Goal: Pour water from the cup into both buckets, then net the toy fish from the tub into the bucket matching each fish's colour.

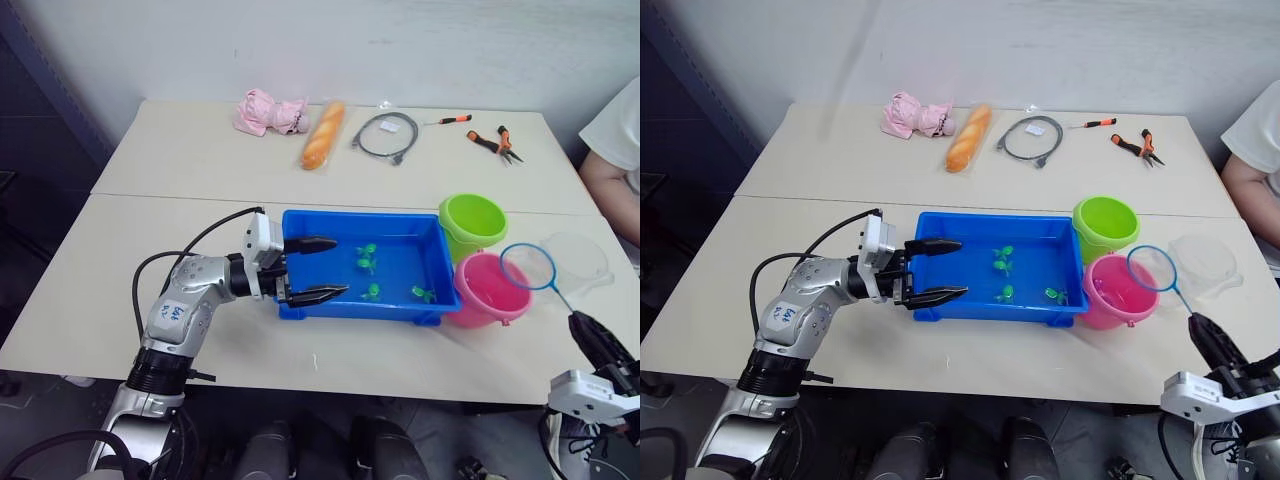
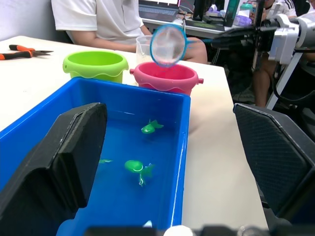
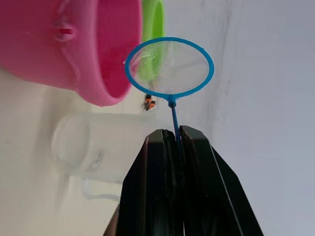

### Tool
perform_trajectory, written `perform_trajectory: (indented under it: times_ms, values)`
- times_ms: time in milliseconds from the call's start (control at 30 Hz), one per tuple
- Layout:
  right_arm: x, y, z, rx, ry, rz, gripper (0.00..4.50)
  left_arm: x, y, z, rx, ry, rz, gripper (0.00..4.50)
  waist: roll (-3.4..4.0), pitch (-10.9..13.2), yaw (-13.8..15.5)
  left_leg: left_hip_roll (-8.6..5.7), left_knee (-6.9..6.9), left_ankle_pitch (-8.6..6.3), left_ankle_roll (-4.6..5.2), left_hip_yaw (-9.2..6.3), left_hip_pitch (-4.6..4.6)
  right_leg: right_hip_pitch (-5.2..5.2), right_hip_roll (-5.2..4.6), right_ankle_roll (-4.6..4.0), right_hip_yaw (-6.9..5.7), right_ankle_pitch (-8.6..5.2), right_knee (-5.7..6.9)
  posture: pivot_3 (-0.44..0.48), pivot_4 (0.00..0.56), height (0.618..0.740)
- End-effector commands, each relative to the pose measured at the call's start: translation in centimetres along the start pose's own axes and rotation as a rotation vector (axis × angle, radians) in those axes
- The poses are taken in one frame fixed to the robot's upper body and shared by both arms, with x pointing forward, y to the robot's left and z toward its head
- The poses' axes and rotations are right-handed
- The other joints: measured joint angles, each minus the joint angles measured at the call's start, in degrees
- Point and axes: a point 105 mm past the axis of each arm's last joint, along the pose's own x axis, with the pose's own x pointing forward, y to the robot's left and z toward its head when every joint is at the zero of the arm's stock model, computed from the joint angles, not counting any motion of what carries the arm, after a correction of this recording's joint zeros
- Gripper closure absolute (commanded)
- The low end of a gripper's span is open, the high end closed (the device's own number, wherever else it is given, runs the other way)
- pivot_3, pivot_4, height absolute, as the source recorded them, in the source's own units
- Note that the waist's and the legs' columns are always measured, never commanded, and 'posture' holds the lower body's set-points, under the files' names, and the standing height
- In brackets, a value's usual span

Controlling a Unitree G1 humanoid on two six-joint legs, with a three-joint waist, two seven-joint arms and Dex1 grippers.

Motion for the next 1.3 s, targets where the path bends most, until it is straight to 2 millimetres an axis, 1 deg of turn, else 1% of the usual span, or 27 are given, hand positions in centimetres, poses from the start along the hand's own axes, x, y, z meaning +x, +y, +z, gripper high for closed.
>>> perform_trajectory:
  times_ms: [33,67,167,233,267,300,333,400,433,500,567,600,633,700,800,900,1033,1200,1300]
  values:
    - [0.7,-2.5,0.1,0.095,-0.023,-0.029,4.5,-0.6,-0.3,0.8,0.052,-0.009,-0.005,0.11,0.0,0.0,-0.1,0.0,0.0,0.0,0.0,0.0,0.0,0.0,0.0,0.0,0.0,0.0,0.0,0.0,0.15,0.74]
    - [1.1,-2.8,0.4,0.138,-0.045,-0.013,4.5,-1.0,-0.2,0.8,0.053,-0.005,0.0,0.11,0.0,0.0,-0.1,0.0,0.0,0.0,0.0,0.0,0.01,0.01,0.0,0.0,0.0,0.0,0.0,0.0,0.15,0.74]
    - [3.0,-4.6,1.7,0.281,-0.138,0.027,4.5,-2.8,0.2,0.2,0.049,0.024,0.036,0.11,0.0,0.0,-0.8,0.02,0.0,0.01,0.03,0.01,0.03,0.01,0.0,0.0,0.0,0.0,0.03,0.0,0.15,0.74]
    - [4.7,-6.2,3.7,0.395,-0.257,0.071,4.5,-4.6,0.5,-0.4,0.045,0.065,0.061,0.11,0.0,0.0,-1.2,0.06,0.0,0.03,0.03,-0.03,0.05,0.02,0.02,0.0,-0.04,0.0,0.06,0.0,0.15,0.74]
    - [5.3,-6.8,4.8,0.415,-0.321,0.098,4.5,-5.3,0.5,-0.5,0.045,0.08,0.072,0.11,0.02,0.0,-1.5,0.08,0.02,0.03,0.03,-0.02,0.06,0.02,0.02,0.0,-0.04,0.0,0.07,0.0,0.15,0.74]
    - [5.9,-7.0,5.4,0.468,-0.343,0.144,4.5,-5.9,0.6,-0.6,0.048,0.094,0.083,0.11,0.02,0.0,-1.5,0.08,0.02,0.03,0.03,0.0,0.09,0.02,0.02,-0.01,-0.01,0.0,0.09,0.0,0.15,0.74]
    - [6.3,-6.7,6.1,0.534,-0.36,0.212,4.5,-6.3,0.7,-0.6,0.056,0.105,0.091,0.11,0.01,0.0,-1.3,0.08,0.01,0.03,0.05,-0.02,0.08,0.02,0.01,-0.01,-0.04,0.0,0.11,0.0,0.15,0.74]
    - [6.7,-5.6,7.4,0.618,-0.382,0.369,4.5,-6.8,0.7,-0.6,0.065,0.126,0.101,0.11,0.01,0.0,-0.9,0.11,0.04,0.03,0.05,-0.12,0.05,0.03,0.01,-0.03,-0.12,-0.01,0.1,0.0,0.15,0.74]
    - [7.1,-5.3,8.2,0.588,-0.409,0.433,4.5,-6.9,0.7,-0.5,0.076,0.138,0.104,0.11,-0.01,0.0,-0.4,0.1,0.04,0.03,0.07,-0.17,0.0,0.04,-0.02,-0.03,-0.16,-0.01,0.08,0.0,0.15,0.74]
    - [8.6,-5.2,8.5,0.545,-0.389,0.485,4.5,-7.0,0.7,-0.1,0.084,0.133,0.119,0.11,-0.01,0.0,-0.1,0.07,0.1,-0.01,0.13,-0.19,-0.08,0.04,-0.05,-0.03,-0.19,-0.01,0.02,0.0,0.15,0.74]
    - [10.4,-5.4,8.6,0.388,-0.386,0.505,4.5,-7.0,0.6,0.1,0.084,0.13,0.121,0.11,0.01,0.0,-0.1,0.01,0.21,-0.07,0.26,-0.12,-0.11,0.04,-0.13,-0.01,-0.15,0.0,0.01,0.0,0.15,0.74]
    - [11.3,-5.7,8.6,0.265,-0.394,0.489,4.5,-6.9,0.6,0.1,0.082,0.13,0.123,0.11,0.01,0.0,0.0,-0.02,0.3,-0.1,0.32,-0.1,-0.15,0.01,-0.17,0.05,-0.13,0.03,-0.01,0.0,0.15,0.74]
    - [11.7,-5.3,8.5,0.196,-0.392,0.523,4.5,-6.9,0.5,0.1,0.079,0.131,0.126,0.11,0.0,0.0,0.0,-0.04,0.28,-0.11,0.33,-0.11,-0.15,0.01,-0.19,0.05,-0.14,0.03,-0.03,0.0,0.15,0.74]
    - [12.2,-4.9,8.4,0.132,-0.399,0.551,4.5,-6.9,0.5,0.2,0.075,0.131,0.131,0.11,-0.02,0.0,0.3,-0.05,0.21,-0.12,0.3,-0.13,-0.2,-0.02,-0.18,0.05,-0.17,0.03,-0.11,0.0,0.15,0.74]
    - [12.5,-3.9,9.3,0.115,-0.442,0.622,4.5,-6.7,0.5,0.4,0.071,0.129,0.129,0.11,-0.01,0.0,0.1,-0.03,0.13,-0.12,0.25,-0.17,-0.25,-0.02,-0.14,0.05,-0.26,0.03,-0.09,0.0,0.15,0.74]
    - [12.9,-3.7,9.8,0.086,-0.459,0.648,4.5,-6.4,0.5,0.5,0.067,0.127,0.123,0.11,0.0,0.0,-0.1,-0.04,0.15,-0.11,0.25,-0.12,-0.32,-0.04,-0.09,0.07,-0.31,0.04,-0.05,0.0,0.15,0.74]
    - [13.7,-3.3,9.1,0.02,-0.413,0.678,4.5,-5.8,0.3,0.5,0.057,0.12,0.096,0.11,0.0,0.0,-0.2,-0.03,0.26,-0.07,0.24,-0.08,-0.29,-0.02,-0.08,0.08,-0.28,0.05,-0.06,0.0,0.15,0.74]
    - [13.4,-2.6,7.8,-0.057,-0.389,0.759,4.5,-4.9,0.0,0.4,0.054,0.116,0.059,0.11,0.0,0.0,0.0,-0.01,0.3,-0.07,0.22,-0.08,-0.27,-0.02,-0.08,0.08,-0.26,0.05,-0.04,0.0,0.15,0.74]
    - [13.2,-2.4,7.8,-0.104,-0.398,0.796,4.5,-4.5,-0.1,0.4,0.055,0.117,0.038,0.11,0.0,0.0,0.1,-0.02,0.31,-0.07,0.22,-0.08,-0.29,-0.02,-0.08,0.08,-0.27,0.05,0.02,0.0,0.15,0.74]
